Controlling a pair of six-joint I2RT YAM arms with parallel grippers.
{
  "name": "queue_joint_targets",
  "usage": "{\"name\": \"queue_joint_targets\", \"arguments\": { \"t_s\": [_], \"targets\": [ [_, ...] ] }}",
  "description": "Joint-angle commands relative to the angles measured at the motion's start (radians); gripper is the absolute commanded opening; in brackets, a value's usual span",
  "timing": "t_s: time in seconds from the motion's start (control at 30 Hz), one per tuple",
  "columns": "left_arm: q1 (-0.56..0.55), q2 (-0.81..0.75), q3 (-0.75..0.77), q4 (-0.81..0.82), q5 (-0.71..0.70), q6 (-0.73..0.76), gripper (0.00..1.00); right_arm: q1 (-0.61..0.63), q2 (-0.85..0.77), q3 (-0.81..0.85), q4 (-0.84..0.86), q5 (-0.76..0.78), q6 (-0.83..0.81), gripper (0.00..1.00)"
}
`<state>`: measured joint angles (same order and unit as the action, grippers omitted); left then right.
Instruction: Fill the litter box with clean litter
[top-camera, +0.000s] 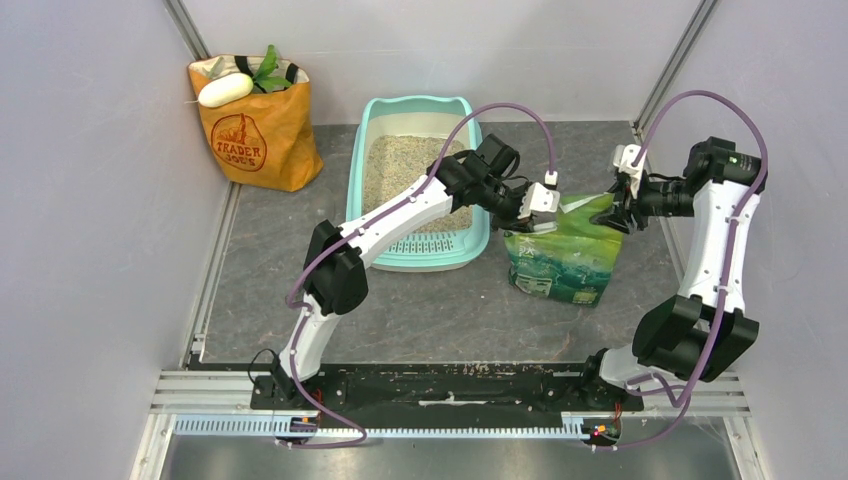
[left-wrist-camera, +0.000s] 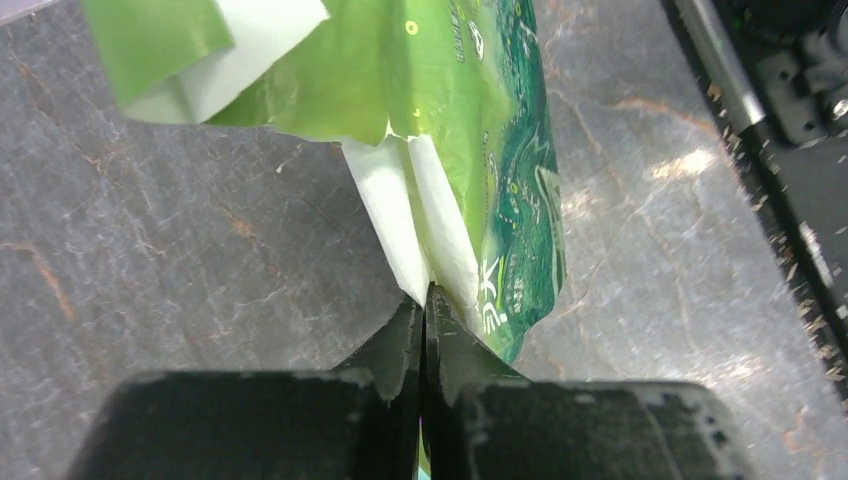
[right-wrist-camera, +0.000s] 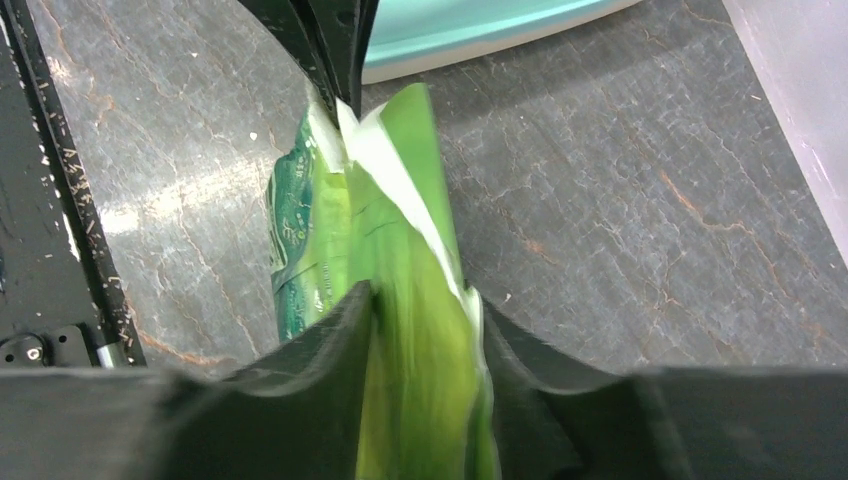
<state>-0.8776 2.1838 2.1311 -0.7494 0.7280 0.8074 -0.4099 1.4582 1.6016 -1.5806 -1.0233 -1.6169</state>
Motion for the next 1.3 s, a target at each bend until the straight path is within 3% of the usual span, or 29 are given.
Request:
{"name": "queue_joint_targets", "arguments": {
  "t_s": [0.0,0.17,0.3,0.37,0.6,0.8,0.93,1.03,1.17,1.27],
  "targets": [
    [-0.004,-0.017,0.049,0.082,0.121,-0.183,0.02,-0.004,-0.006,-0.016,-0.131,0.041,-0.011,0.44],
    [-0.006,-0.004,0.059,0.047,0.143,-0.219,0.02,-0.01,-0.039,-0.128,-0.121,0.076,-0.06,0.21],
    [-0.006,0.002,0.073,-0.034,0.152,-0.19,0.02,-0.015,-0.038,-0.134,-0.146,0.071,-0.081,0.12],
    [-0.006,0.006,0.072,-0.05,0.137,-0.188,0.02,-0.015,-0.049,-0.133,-0.158,0.057,-0.099,0.0],
    [-0.006,0.035,0.095,0.03,-0.041,-0.223,0.02,-0.015,-0.121,-0.181,-0.158,0.034,-0.175,0.0],
    [-0.018,0.07,0.14,-0.029,-0.081,-0.135,0.28,-0.015,-0.118,-0.156,-0.158,0.014,-0.166,0.0],
    [-0.024,0.089,0.134,-0.027,-0.093,-0.114,0.32,-0.015,-0.121,-0.15,-0.158,0.004,-0.172,0.0],
    [-0.024,0.097,0.13,-0.026,-0.073,-0.089,0.36,-0.015,-0.122,-0.148,-0.159,0.002,-0.172,0.0],
    [-0.033,0.086,0.134,-0.095,0.032,-0.006,0.48,-0.015,-0.111,-0.141,-0.159,-0.007,-0.171,0.0],
    [-0.037,0.059,0.131,-0.122,0.121,-0.005,0.49,-0.015,-0.098,-0.144,-0.155,-0.001,-0.172,0.0]
  ]
}}
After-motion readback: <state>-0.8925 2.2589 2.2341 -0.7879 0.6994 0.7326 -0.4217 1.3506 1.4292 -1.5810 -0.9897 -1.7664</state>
